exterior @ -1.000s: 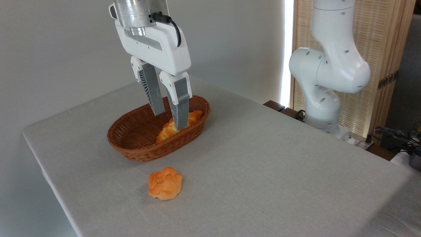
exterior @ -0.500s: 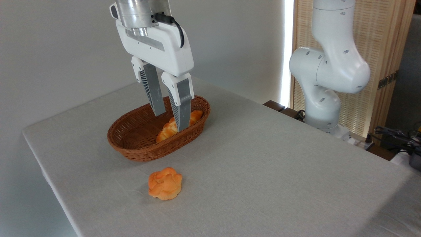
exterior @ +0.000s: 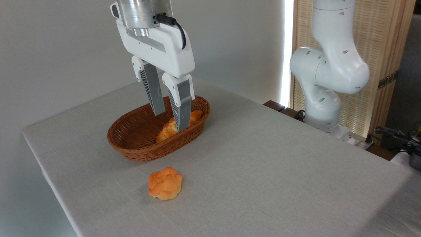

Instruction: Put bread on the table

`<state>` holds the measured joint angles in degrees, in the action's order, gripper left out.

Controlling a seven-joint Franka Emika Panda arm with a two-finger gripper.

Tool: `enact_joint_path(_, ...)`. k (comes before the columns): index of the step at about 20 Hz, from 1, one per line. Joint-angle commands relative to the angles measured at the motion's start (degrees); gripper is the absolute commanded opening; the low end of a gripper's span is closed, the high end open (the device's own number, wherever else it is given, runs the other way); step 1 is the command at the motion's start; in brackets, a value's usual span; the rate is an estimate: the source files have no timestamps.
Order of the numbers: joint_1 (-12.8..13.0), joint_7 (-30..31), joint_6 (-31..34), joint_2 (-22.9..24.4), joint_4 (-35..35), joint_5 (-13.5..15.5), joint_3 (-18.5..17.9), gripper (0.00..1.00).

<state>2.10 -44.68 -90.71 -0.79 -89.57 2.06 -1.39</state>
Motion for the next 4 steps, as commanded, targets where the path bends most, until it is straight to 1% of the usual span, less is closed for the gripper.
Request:
enact_joint_path(1, 0.88, -0.49, 0.36, 0.08, 0.44, 0.75, -0.99, 1.0)
enact_joint_path(4, 0.8, -0.49, 0.36, 0.08, 0.44, 0.84, -0.72, 1.0)
